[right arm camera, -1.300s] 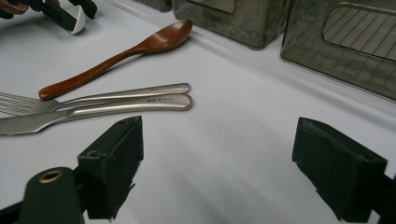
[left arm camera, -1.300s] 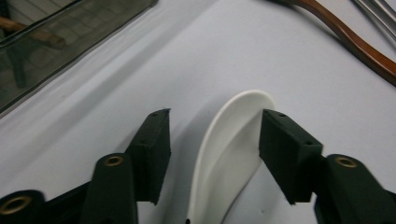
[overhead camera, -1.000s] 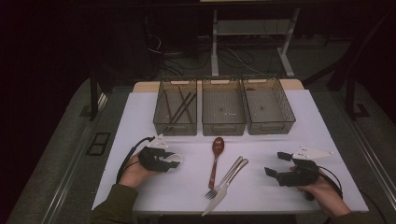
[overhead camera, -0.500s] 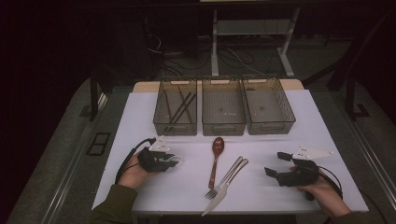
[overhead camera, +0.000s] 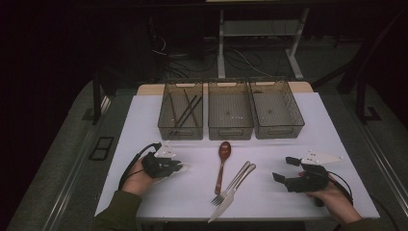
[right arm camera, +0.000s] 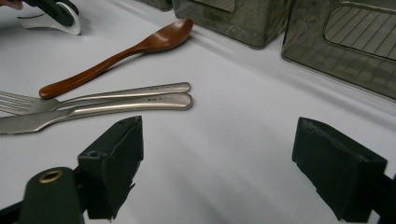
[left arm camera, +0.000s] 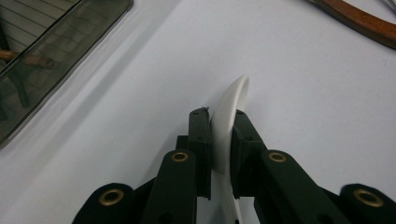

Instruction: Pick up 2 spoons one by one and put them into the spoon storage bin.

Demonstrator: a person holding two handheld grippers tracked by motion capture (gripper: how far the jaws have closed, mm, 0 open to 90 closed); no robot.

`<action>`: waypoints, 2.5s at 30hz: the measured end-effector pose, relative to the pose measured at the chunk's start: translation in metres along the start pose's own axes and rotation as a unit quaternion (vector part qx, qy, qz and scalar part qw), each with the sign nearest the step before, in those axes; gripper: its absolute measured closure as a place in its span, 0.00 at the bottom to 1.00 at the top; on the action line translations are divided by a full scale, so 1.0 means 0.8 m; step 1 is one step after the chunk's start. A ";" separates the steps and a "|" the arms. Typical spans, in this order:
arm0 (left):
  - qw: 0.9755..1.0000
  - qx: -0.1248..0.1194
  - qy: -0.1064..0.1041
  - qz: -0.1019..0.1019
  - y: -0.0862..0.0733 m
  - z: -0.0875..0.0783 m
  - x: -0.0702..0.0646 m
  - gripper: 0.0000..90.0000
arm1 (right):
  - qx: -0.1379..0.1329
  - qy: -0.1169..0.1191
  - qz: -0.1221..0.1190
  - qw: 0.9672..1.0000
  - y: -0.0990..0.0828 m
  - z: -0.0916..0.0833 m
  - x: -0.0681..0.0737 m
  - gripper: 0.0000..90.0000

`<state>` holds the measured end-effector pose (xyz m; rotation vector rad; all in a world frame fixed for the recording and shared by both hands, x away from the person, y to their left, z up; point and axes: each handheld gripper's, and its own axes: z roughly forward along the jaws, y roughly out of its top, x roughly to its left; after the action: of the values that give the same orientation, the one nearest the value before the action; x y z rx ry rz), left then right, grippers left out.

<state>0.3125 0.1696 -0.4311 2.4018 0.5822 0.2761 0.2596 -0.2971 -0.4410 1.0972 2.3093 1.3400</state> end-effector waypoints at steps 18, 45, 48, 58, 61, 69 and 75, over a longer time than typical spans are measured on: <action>1.000 0.000 0.020 -0.002 0.018 -0.001 -0.003 0.89 | -0.002 0.000 0.000 1.000 0.000 0.000 0.000 0.18; 0.995 -0.094 -0.022 -0.018 0.091 -0.009 0.013 0.89 | -0.007 -0.005 0.002 1.000 0.000 0.002 0.004 0.13; 0.995 -0.095 -0.026 -0.012 0.101 -0.006 0.015 0.89 | 0.005 -0.006 -0.007 1.000 -0.001 0.005 0.003 0.13; 0.994 -0.104 -0.034 0.006 0.142 0.001 0.023 0.89 | 0.010 -0.010 -0.010 1.000 -0.002 0.006 0.004 0.13; 0.994 -0.107 -0.034 0.012 0.155 0.004 0.025 0.89 | 0.010 -0.010 -0.008 1.000 -0.002 0.006 0.004 0.13; 0.992 -0.120 -0.026 0.021 0.188 0.014 0.032 0.89 | 0.007 -0.013 -0.003 1.000 -0.002 0.004 0.002 0.13; 0.992 -0.123 -0.019 0.026 0.209 0.025 0.041 0.89 | 0.006 -0.014 -0.002 1.000 -0.002 0.004 0.002 0.13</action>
<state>0.4042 0.0579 -0.3383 2.1811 0.4403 0.3050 0.2596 -0.2947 -0.4436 1.1058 2.3006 1.3033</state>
